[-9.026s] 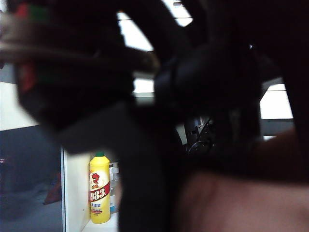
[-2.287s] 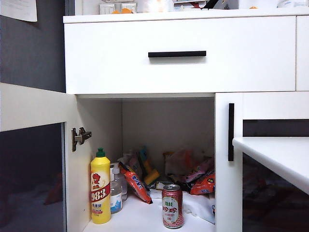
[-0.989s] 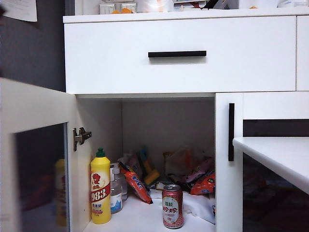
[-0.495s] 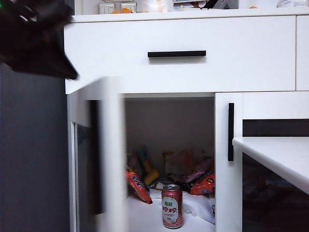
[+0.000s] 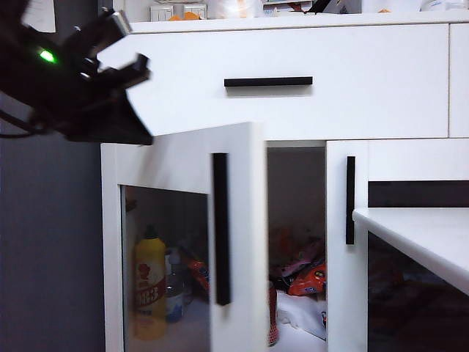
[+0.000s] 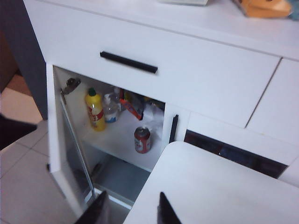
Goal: Open the left door of the white cabinet, pick up a can of beverage from the table on the right, place it inside the cabinet, and finally close the cabinet door.
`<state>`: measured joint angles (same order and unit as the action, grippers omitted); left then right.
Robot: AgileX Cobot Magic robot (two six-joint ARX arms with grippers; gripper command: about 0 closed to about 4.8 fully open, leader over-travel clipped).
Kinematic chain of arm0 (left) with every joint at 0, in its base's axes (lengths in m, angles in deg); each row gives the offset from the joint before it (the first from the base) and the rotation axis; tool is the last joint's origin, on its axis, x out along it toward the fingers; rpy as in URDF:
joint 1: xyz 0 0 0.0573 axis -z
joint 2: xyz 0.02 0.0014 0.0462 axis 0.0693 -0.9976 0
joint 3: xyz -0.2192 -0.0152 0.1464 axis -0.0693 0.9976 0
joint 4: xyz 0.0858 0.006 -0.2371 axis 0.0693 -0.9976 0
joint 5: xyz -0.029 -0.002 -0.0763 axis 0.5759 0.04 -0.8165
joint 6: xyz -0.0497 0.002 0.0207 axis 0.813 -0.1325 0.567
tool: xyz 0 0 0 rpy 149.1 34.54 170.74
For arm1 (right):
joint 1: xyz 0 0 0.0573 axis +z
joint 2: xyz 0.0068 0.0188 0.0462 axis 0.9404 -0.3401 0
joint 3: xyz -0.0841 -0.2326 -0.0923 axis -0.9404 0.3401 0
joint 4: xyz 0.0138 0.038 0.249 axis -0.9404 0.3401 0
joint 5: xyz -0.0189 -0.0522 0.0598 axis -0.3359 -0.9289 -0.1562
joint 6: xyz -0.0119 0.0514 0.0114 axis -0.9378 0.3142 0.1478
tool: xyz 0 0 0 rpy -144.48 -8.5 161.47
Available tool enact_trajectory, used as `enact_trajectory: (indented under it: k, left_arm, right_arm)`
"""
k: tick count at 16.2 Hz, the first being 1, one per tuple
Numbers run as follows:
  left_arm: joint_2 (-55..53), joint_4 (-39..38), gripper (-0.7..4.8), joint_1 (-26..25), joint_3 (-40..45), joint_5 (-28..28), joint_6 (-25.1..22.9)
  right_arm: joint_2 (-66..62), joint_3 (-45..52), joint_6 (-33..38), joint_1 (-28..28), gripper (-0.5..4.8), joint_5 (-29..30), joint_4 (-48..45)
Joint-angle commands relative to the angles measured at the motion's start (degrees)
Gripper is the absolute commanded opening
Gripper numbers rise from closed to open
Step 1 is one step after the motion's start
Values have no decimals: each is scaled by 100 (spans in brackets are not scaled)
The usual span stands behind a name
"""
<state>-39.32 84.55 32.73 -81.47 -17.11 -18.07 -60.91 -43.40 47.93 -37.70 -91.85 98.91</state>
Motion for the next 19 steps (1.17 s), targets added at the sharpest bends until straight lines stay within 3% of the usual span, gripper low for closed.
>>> enact_trajectory:
  k: [1, 7, 10, 19]
  left_arm:
    - [-498, 647, -6, 9, -155, -295, 46]
    - [-1832, 745, -6, 11, -1207, -431, 125]
    - [-2575, 1373, -6, 79, -1720, -450, 109]
    - [-4232, 1373, -6, 87, -3679, -402, -223]
  right_arm:
    - [-7, 173, 2, -2, 138, -7, -168]
    - [-7, 474, 2, -2, 138, -11, -339]
    - [-2, 474, -2, -4, 138, -96, -337]
    - [7, 479, -2, -4, 138, -293, -240]
